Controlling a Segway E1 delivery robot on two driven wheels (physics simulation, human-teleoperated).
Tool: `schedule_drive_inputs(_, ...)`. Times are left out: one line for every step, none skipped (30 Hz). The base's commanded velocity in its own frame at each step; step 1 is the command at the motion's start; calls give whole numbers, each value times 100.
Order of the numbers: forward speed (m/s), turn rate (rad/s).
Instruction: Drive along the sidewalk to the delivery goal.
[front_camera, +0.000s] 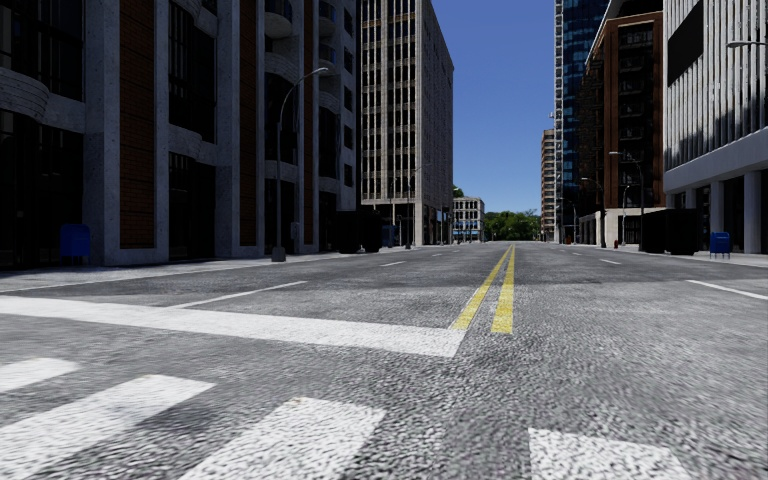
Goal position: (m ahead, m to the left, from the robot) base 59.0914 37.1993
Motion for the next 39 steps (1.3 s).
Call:
schedule_drive_inputs(0,0)
schedule_drive_inputs(0,0)
schedule_drive_inputs(0,0)
schedule_drive_inputs(0,0)
schedule_drive_inputs(0,0)
schedule_drive_inputs(0,0)
schedule_drive_inputs(0,0)
schedule_drive_inputs(0,0)
schedule_drive_inputs(0,0)
schedule_drive_inputs(0,0)
schedule_drive_inputs(0,0)
schedule_drive_inputs(0,0)
schedule_drive_inputs(0,0)
schedule_drive_inputs(0,0)
schedule_drive_inputs(0,0)
schedule_drive_inputs(0,0)
schedule_drive_inputs(0,0)
schedule_drive_inputs(0,0)
schedule_drive_inputs(0,0)
schedule_drive_inputs(0,0)
schedule_drive_inputs(0,0)
schedule_drive_inputs(0,0)
schedule_drive_inputs(0,0)
schedule_drive_inputs(0,0)
schedule_drive_inputs(0,0)
schedule_drive_inputs(0,0)
schedule_drive_inputs(0,0)
schedule_drive_inputs(0,0)
schedule_drive_inputs(0,0)
schedule_drive_inputs(0,0)
schedule_drive_inputs(0,3)
schedule_drive_inputs(0,3)
schedule_drive_inputs(27,21)
schedule_drive_inputs(65,35)
schedule_drive_inputs(78,38)
schedule_drive_inputs(78,38)
schedule_drive_inputs(85,43)
schedule_drive_inputs(101,53)
schedule_drive_inputs(101,53)
